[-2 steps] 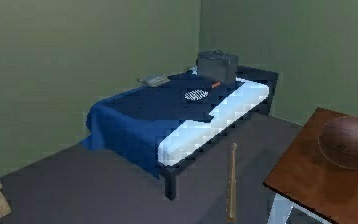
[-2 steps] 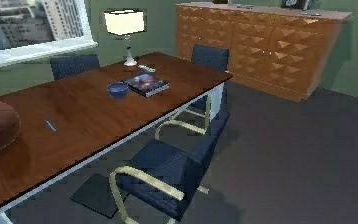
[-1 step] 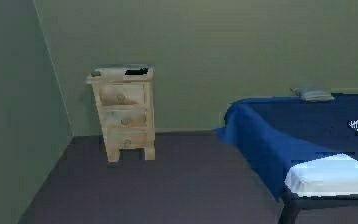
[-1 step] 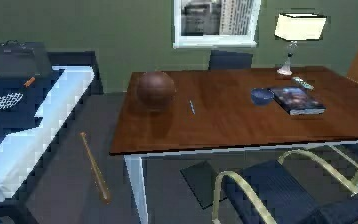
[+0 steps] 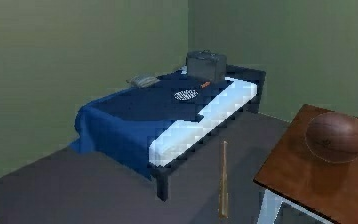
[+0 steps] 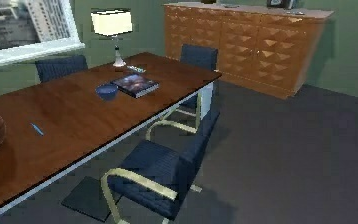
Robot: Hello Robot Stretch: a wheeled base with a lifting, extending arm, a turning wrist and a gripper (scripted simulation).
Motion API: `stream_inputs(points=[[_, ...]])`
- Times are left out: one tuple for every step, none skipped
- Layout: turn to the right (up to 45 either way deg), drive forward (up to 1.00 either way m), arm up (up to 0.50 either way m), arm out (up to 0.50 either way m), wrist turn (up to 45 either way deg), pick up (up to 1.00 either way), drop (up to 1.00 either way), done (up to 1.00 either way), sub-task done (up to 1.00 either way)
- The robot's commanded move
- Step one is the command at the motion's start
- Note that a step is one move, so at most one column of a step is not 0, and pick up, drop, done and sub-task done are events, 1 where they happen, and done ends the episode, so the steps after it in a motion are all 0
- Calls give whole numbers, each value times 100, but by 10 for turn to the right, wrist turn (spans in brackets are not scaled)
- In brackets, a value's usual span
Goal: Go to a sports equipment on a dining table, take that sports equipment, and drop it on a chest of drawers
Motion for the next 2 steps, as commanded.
stream_inputs(points=[[120,0,0,0,0,0,0,0,0],[30,0,0,0,0,0,0,0,0]])
